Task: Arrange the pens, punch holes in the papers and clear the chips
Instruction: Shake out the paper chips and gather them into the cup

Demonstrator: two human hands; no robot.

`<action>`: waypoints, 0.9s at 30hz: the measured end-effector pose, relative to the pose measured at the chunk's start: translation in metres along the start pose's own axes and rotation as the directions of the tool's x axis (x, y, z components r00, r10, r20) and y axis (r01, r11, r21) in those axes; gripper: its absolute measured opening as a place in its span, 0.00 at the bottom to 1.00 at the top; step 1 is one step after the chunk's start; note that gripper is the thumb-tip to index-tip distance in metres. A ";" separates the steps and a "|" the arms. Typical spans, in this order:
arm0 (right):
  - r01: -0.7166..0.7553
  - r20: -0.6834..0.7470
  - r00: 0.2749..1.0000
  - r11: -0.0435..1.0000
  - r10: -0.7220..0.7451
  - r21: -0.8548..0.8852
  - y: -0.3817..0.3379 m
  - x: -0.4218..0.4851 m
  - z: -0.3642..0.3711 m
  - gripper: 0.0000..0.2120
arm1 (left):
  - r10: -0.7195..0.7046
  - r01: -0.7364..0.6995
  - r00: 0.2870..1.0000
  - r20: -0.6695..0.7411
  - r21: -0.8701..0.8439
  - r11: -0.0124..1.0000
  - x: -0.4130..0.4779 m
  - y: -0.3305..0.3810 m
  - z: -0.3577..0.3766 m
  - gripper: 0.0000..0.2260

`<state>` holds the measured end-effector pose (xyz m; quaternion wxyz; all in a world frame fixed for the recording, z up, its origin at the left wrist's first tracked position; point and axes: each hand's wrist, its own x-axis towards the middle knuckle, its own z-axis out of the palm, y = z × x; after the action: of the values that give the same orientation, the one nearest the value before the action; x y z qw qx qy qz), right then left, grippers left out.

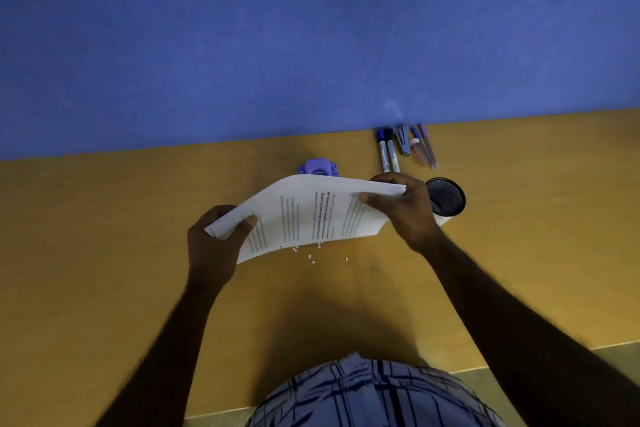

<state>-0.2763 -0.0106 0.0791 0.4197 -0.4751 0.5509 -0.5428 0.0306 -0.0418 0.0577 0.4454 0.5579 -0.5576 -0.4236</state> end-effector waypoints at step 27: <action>0.027 -0.025 0.999 0.978 -0.033 -0.207 0.009 0.007 -0.011 0.10 | 0.025 -0.020 0.997 -0.075 0.073 0.997 0.011 0.008 0.011 0.10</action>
<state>-0.2893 -0.0157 0.0714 0.3520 -0.5168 0.6029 -0.4954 0.0179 -0.0529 0.0631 0.4506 0.5829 -0.5615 -0.3767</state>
